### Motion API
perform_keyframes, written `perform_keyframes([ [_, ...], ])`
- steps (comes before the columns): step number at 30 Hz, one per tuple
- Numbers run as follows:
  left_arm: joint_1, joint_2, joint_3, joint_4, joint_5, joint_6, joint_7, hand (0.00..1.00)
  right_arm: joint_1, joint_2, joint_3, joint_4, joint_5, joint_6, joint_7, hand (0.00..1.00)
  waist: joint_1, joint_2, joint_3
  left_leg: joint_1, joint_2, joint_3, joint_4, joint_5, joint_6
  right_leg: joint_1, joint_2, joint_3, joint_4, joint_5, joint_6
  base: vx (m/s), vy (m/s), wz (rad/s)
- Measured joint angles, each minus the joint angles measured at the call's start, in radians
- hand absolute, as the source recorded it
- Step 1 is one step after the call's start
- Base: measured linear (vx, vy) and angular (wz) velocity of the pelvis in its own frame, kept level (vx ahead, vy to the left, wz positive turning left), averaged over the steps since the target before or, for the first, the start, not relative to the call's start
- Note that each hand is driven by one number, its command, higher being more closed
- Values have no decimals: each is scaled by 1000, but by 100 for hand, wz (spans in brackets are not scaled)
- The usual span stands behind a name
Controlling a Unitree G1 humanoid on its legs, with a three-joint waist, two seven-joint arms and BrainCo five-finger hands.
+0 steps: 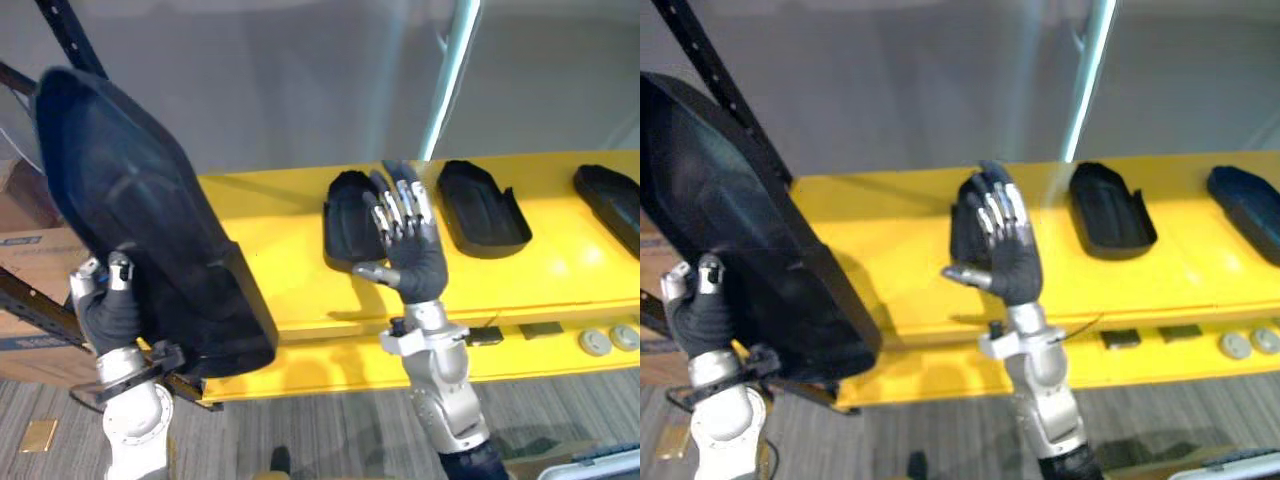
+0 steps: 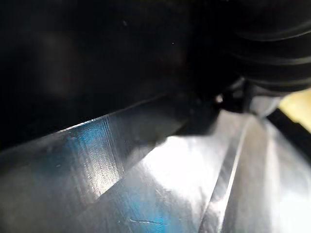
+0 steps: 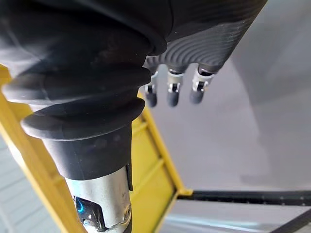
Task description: Walk over and take plastic housings, then place them on the shelf
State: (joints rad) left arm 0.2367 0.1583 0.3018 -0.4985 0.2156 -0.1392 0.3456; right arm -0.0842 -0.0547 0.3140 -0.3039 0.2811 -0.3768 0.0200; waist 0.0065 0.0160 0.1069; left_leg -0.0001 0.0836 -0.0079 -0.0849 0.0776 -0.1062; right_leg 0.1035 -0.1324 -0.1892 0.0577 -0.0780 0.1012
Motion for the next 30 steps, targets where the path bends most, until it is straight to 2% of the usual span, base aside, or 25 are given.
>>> perform_keyframes([
  [3, -11, 40, 5, 51, 4, 19, -13, 100, 0, -19, 0, 0, 1, 1, 4, 0, 0, 3, -2, 0, -2, 2, 0, 2, 1, 0, -2, 0, 0, 0, 0, 0, 0, 0],
  [7, -98, 93, -1, 268, 28, 97, -17, 100, -3, -42, 2, 0, 22, 13, 30, 0, -2, 8, -6, -2, 3, 21, 0, 6, 0, -16, -1, 18, 4, 4, 5, -25, -1, -12],
  [8, -128, 111, -5, 338, 28, 117, -12, 100, -3, -46, 2, 0, 28, 22, 41, 0, -8, 9, -6, -2, 5, 28, 0, 7, 0, -22, 2, 27, 5, 6, 6, -26, -2, -21],
  [14, -306, 201, -12, 619, -1, 165, 15, 100, -5, -90, 6, 0, 82, 58, 105, 0, -36, 18, -3, -6, 15, 76, 4, 14, -5, -69, 8, 80, 28, 15, 3, -31, 2, -24],
  [16, -357, 229, -12, 678, -23, 167, 32, 100, -5, -93, 15, -2, 100, 63, 126, 0, -55, 26, 2, -8, 15, 80, 5, 16, -5, -78, 7, 86, 38, 15, 3, -37, 7, -14],
  [18, -404, 238, -11, 727, -40, 172, 45, 100, -9, -105, 29, -11, 111, 74, 149, 0, -60, 38, 8, -7, 16, 100, 5, 16, -5, -96, 7, 107, 52, 14, 3, -46, 16, -22],
  [21, -490, 257, -11, 820, -93, 187, 53, 100, -10, -123, 73, -47, 117, 83, 177, 0, -80, 66, 24, -20, 13, 115, 5, 22, -4, -137, -4, 124, 93, 4, 9, -47, 25, -12],
  [25, -550, 282, -11, 878, -99, 207, 54, 100, -10, -132, 83, -61, 117, 102, 179, 0, -87, 75, 29, -20, 8, 128, 5, 23, -4, -175, -12, 143, 156, -24, 12, -24, 4, -9],
  [27, -565, 301, -11, 894, -97, 226, 49, 100, -10, -136, 86, -75, 117, 109, 179, 0, -97, 79, 32, -22, 5, 133, 5, 23, -4, -191, -20, 146, 186, -39, 12, -4, -4, -2],
  [30, -596, 323, -8, 916, -77, 288, 31, 100, -13, -141, 88, -88, 118, 118, 179, 0, -99, 92, 39, -22, -2, 160, 5, 23, -4, -215, -29, 165, 219, -53, 18, -7, 3, -11],
])
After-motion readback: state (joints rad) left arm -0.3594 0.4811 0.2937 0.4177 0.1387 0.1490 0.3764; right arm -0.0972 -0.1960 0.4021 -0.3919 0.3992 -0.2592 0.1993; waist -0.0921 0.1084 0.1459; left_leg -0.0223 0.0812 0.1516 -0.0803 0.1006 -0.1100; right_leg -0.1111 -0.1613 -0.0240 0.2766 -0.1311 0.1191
